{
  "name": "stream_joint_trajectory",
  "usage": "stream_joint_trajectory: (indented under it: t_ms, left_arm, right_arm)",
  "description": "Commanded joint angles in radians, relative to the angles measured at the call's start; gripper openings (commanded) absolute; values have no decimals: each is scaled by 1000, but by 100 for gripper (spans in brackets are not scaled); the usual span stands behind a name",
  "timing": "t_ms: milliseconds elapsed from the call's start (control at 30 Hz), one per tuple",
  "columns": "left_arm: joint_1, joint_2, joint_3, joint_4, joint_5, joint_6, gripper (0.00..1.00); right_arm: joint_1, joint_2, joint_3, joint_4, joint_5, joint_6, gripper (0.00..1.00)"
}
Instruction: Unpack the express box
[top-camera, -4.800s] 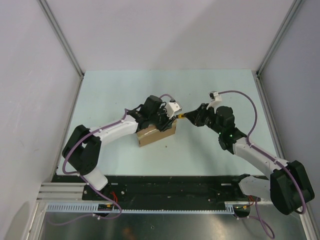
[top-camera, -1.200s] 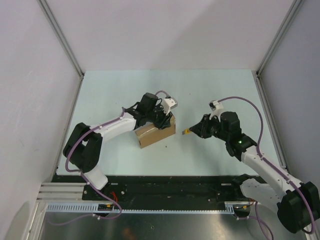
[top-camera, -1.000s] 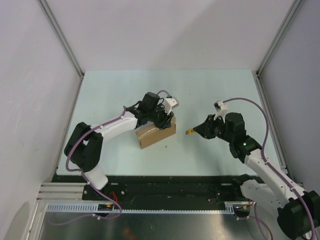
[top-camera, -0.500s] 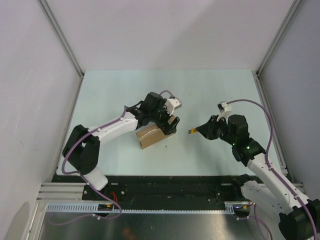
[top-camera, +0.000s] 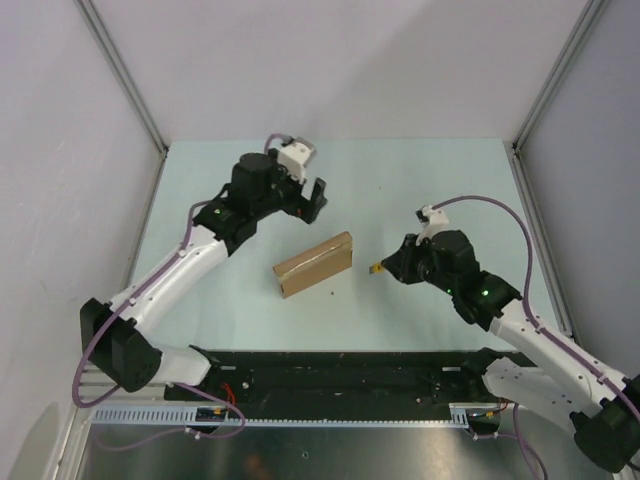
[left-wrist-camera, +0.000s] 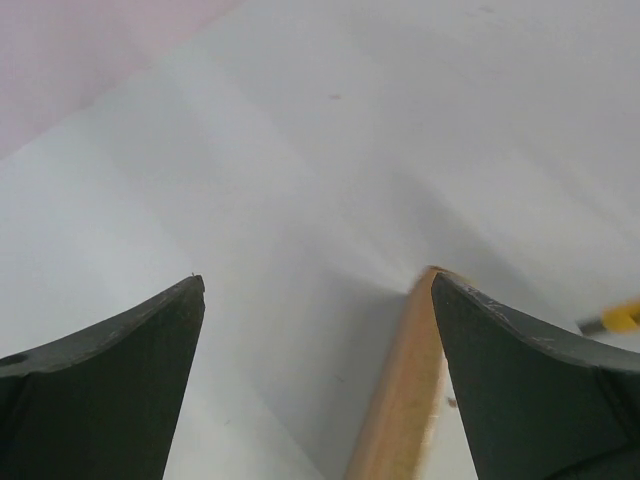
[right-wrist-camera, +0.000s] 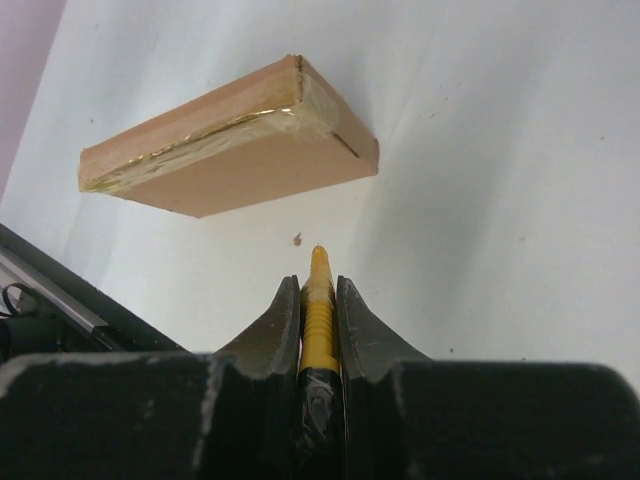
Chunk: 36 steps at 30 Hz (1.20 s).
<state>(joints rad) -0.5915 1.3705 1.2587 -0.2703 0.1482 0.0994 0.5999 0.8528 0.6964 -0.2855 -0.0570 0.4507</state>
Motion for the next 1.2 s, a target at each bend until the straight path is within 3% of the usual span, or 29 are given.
stream_joint_trajectory:
  t_ms: [0, 67, 200, 400, 600, 967, 1167]
  left_arm:
    - [107, -45, -47, 3, -200, -133, 94]
    - [174, -56, -85, -12, -206, -173, 90]
    - [281, -74, -237, -26, -67, -298, 81]
    - [314, -67, -380, -26, 62, -333, 75]
    - [332, 51, -378, -43, 218, -305, 63]
    - [335, 145, -389, -69, 534, -328, 59]
    - [332, 165, -386, -67, 623, -352, 57]
  right_arm:
    - [115, 57, 37, 23, 181, 42, 0]
    - [170, 109, 38, 51, 226, 48, 0]
    - [195, 222, 38, 138, 292, 66, 0]
    - [193, 399, 55, 393, 272, 60, 0]
    - [190, 538, 121, 477, 272, 69, 0]
    - [141, 580, 156, 528, 284, 65, 0]
    - [110, 669, 213, 601, 223, 48, 0]
